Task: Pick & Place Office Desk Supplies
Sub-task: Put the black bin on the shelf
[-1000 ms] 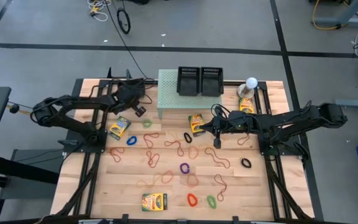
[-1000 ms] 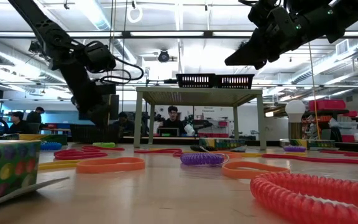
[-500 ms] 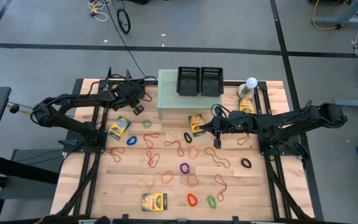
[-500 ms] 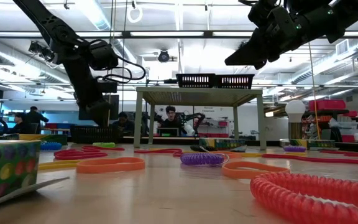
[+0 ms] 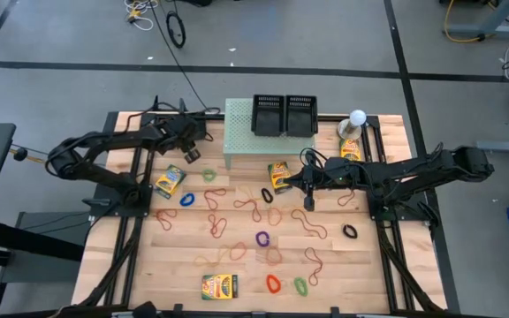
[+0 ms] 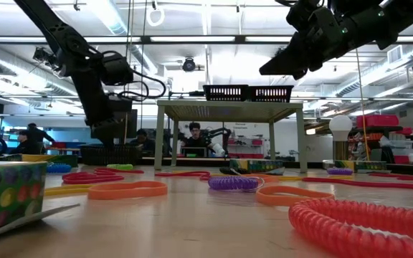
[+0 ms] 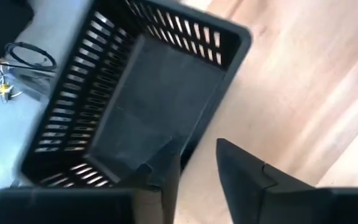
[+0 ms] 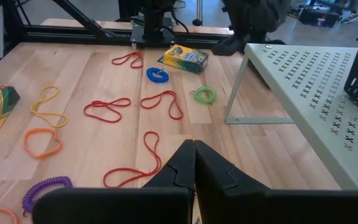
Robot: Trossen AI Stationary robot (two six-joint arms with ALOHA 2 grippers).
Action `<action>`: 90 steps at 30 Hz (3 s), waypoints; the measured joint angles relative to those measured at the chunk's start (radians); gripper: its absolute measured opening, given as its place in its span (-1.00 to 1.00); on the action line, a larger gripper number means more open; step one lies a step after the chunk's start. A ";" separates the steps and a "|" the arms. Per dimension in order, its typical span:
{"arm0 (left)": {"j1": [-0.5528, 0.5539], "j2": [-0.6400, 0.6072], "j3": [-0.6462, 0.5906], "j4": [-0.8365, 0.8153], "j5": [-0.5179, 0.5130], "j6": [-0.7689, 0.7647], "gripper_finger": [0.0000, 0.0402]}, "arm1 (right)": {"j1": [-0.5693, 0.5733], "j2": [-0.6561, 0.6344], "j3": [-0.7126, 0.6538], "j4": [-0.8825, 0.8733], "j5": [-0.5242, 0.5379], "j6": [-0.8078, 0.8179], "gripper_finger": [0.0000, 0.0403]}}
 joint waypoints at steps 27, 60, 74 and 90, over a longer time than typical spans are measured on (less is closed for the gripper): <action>0.017 0.059 0.161 -0.131 0.128 -0.509 -0.88 | 0.000 0.000 0.000 0.003 0.000 -0.017 -0.97; -0.007 0.059 0.262 -0.342 0.138 -0.341 -0.09 | 0.000 0.000 0.000 0.002 -0.016 -0.027 -0.97; -0.001 0.084 0.212 -0.342 0.139 -0.489 -0.25 | 0.000 0.000 0.000 0.003 -0.018 -0.031 -0.97; -0.001 0.107 0.233 -0.371 0.140 -0.551 -0.90 | 0.000 0.000 0.000 0.003 -0.038 -0.045 -0.97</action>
